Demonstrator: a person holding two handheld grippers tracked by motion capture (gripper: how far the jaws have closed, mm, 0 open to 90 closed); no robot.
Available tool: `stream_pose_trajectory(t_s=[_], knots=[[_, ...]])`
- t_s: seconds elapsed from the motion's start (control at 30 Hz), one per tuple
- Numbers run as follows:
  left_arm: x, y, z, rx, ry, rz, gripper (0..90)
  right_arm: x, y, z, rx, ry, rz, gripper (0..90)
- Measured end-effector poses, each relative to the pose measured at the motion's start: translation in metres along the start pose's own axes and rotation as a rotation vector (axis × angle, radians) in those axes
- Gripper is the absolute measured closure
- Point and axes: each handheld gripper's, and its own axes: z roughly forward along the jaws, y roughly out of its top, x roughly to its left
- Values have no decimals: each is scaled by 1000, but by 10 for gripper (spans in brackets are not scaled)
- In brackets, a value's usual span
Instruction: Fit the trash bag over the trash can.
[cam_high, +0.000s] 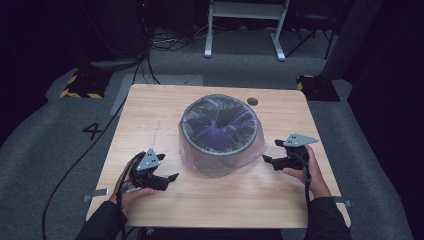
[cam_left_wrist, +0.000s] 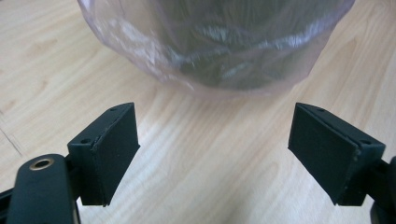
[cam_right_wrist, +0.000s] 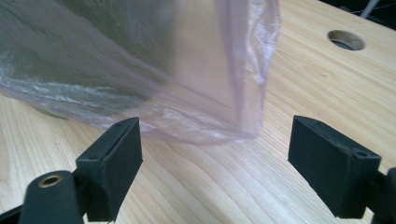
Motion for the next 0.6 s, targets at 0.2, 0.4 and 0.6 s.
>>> stream_pose_trajectory(t_s=[0.2, 0.4, 0.6], knots=[[-2, -11, 2, 33, -6, -11, 156, -3, -5, -10, 3, -30, -10, 173], [-7, -18, 5, 65, -2, 0, 160, -9, -10, -20, 4, -46, 5, 173], [-8, -25, 9, 102, -8, -2, 163, -15, -15, -29, -23, -83, 63, 175]])
